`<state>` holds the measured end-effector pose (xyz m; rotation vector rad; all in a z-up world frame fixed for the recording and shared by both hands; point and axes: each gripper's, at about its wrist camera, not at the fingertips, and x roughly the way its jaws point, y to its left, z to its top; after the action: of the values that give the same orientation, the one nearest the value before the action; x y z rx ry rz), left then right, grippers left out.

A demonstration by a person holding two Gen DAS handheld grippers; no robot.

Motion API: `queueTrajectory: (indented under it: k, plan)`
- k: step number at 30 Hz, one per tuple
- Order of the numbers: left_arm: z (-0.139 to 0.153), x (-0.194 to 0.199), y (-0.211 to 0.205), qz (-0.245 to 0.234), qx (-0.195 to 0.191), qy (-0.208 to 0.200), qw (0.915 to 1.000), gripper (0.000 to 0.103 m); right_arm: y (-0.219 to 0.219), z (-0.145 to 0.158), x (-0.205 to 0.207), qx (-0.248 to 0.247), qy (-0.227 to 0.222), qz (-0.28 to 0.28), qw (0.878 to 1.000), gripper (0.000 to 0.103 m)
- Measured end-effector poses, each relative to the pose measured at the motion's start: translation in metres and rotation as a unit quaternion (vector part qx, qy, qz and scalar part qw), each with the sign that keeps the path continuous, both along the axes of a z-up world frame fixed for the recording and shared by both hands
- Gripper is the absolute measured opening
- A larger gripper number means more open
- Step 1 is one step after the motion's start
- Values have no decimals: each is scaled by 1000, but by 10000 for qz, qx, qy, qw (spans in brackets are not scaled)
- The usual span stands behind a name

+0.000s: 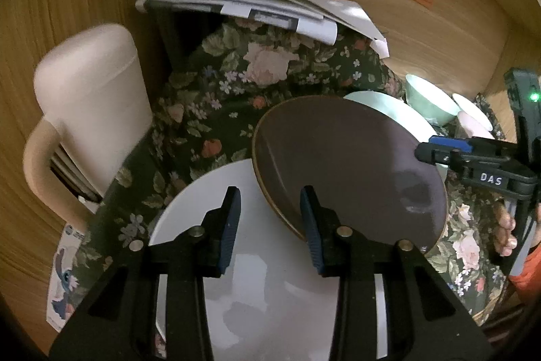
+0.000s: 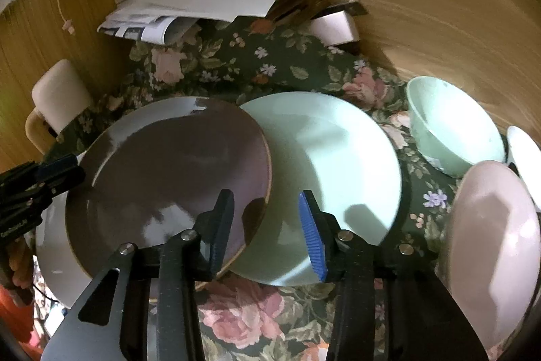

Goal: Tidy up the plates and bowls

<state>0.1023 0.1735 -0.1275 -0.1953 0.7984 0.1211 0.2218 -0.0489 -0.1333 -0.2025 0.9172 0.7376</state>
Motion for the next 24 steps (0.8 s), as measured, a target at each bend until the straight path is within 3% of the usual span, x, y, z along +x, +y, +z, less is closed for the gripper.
queueTrajectory:
  k: [6, 16, 24]
  plan:
    - [-4, 6, 3, -69, -270, 153, 9995, 31, 9, -8, 7, 30, 214, 94, 9997, 26]
    - [-6, 15, -4, -276, -208, 190, 9992, 29, 12, -14, 14, 151, 394, 107, 9991, 26]
    - [-6, 17, -6, -135, -135, 235, 9995, 29, 10, -9, 11, 284, 372, 56, 9989, 24]
